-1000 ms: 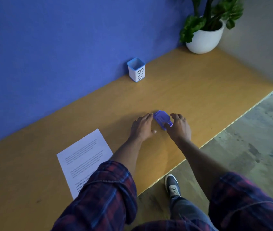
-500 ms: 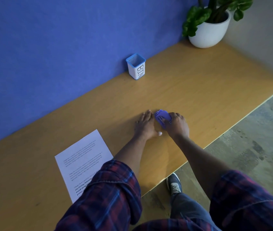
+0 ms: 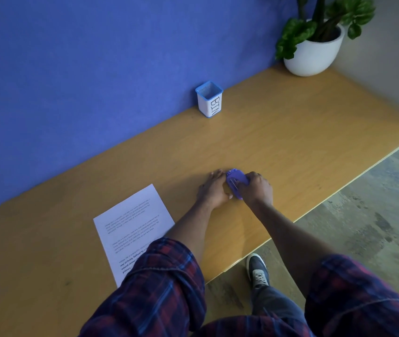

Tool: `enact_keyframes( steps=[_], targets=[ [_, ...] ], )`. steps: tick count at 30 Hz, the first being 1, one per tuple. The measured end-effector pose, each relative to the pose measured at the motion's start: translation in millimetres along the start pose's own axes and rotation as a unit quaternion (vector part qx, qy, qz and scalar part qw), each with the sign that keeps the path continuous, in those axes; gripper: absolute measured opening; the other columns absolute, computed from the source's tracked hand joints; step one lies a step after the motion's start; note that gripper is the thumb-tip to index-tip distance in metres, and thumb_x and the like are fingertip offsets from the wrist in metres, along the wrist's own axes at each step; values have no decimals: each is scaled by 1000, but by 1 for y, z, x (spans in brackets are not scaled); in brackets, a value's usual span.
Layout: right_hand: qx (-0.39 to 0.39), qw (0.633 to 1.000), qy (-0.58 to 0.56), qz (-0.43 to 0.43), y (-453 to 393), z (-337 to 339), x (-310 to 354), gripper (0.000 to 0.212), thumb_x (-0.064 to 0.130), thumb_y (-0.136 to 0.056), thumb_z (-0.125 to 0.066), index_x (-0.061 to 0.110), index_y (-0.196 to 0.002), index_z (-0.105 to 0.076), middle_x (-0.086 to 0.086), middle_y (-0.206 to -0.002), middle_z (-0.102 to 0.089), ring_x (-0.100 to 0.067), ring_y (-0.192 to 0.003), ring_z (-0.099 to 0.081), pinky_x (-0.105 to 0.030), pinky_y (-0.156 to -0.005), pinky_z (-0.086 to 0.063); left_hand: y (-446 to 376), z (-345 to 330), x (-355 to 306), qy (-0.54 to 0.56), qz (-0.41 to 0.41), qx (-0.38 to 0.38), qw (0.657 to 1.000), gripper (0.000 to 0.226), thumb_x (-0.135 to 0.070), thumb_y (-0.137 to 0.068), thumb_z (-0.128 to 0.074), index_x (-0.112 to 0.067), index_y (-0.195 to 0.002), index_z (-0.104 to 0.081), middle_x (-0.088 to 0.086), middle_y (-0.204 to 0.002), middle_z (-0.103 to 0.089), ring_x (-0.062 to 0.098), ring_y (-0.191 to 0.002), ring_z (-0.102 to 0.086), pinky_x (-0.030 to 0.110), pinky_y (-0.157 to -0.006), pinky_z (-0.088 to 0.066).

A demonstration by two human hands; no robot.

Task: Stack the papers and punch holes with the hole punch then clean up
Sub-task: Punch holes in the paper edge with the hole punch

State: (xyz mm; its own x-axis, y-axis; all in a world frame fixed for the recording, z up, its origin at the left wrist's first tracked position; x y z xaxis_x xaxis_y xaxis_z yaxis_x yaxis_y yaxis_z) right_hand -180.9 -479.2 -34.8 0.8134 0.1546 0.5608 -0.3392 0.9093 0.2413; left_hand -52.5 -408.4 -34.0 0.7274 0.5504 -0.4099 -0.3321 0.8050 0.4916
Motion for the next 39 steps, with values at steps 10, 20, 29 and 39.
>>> enact_keyframes(
  steps=[10,20,29,39],
  targets=[
    [38,997,-62,27,59,-27,33,17,32,-79,-69,18,-88,-69,-6,-94,-71,-32,-86,-65,-27,-65,-39,68,0,44,268,101,-177,942,33,-9,-89,-54,-18,-116,-73,5,-112,-76,25,-109,-68,36,-92,-52],
    [102,990,-55,83,107,-60,68,22,34,-80,-74,13,-84,-69,-9,-90,-71,-33,-84,-64,-28,-63,-39,136,4,97,299,151,-230,914,31,-13,-86,-56,-22,-108,-75,0,-104,-77,22,-99,-71,38,-86,-59],
    [119,990,-10,72,118,-76,80,28,37,-79,-73,10,-87,-70,-11,-89,-73,-33,-86,-67,-27,-63,-40,199,-21,161,87,351,-285,888,49,-46,-92,-65,-16,-131,-58,8,-130,-59,32,-120,-57,45,-97,-44],
    [119,989,23,81,113,-79,85,26,37,-80,-71,12,-79,-68,-8,-76,-68,-30,-70,-59,-26,-59,-36,223,-38,182,128,480,-260,828,90,-54,-79,-78,-9,-145,-35,17,-145,-42,37,-130,-43,55,-99,-43]
  ],
)
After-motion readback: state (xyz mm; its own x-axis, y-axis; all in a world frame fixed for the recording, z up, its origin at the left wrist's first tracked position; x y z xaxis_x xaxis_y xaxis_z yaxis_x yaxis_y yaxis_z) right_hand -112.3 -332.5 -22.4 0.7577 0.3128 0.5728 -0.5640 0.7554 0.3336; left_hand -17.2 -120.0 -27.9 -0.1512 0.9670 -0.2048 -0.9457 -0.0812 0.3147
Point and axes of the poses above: each hand's wrist, its own y-axis away from the middle knuckle, its own z-axis out of the back of the hand, x = y × z, the point moved 1 cm from there along -y, towards the middle knuckle
